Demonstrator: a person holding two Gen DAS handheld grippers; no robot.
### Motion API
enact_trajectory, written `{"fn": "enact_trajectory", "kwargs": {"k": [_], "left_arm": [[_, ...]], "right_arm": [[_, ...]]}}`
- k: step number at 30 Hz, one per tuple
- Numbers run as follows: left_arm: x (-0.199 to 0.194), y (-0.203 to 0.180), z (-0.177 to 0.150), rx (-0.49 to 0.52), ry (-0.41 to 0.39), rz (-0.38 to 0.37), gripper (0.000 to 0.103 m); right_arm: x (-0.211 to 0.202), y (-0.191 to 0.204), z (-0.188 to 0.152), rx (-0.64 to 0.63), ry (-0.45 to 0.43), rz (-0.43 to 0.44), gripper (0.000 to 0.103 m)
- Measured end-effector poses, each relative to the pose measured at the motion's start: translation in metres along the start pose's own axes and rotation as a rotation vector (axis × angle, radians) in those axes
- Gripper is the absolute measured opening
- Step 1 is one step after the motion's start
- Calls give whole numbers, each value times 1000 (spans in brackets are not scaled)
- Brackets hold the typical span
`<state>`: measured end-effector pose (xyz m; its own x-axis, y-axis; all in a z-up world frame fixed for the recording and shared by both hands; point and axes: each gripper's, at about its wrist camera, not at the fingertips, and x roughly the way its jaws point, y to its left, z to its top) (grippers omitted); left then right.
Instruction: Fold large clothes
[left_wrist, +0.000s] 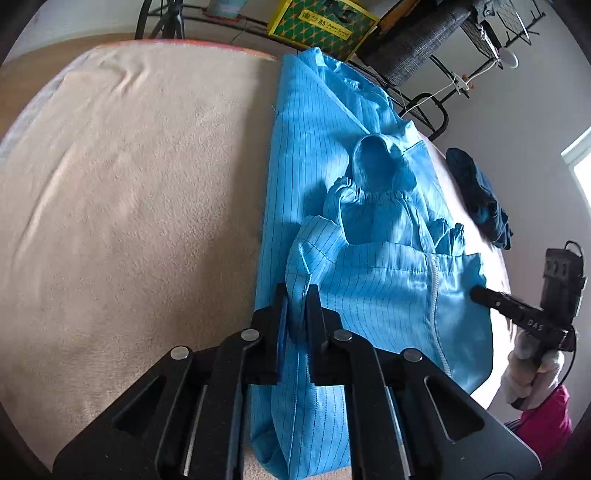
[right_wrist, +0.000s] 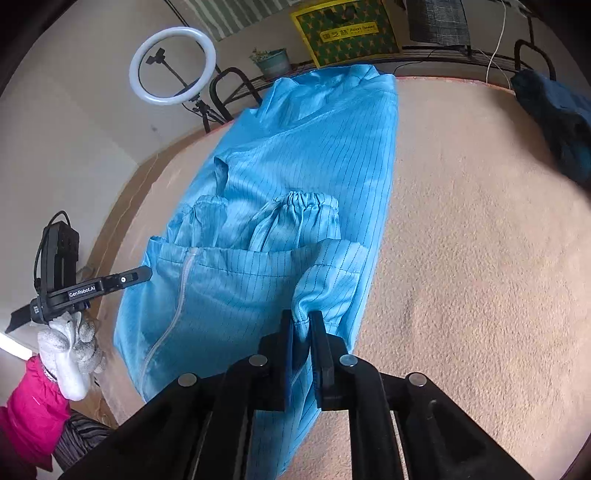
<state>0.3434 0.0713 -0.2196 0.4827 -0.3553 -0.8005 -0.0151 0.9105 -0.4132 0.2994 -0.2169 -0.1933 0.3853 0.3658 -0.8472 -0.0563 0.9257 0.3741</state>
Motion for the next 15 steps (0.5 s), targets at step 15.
{"fn": "enact_trajectory", "kwargs": {"k": [15], "left_arm": [[-35,-51,50,241,-124,121,15]], "right_arm": [[-36,40,28,-155,-166,-201,35]]}}
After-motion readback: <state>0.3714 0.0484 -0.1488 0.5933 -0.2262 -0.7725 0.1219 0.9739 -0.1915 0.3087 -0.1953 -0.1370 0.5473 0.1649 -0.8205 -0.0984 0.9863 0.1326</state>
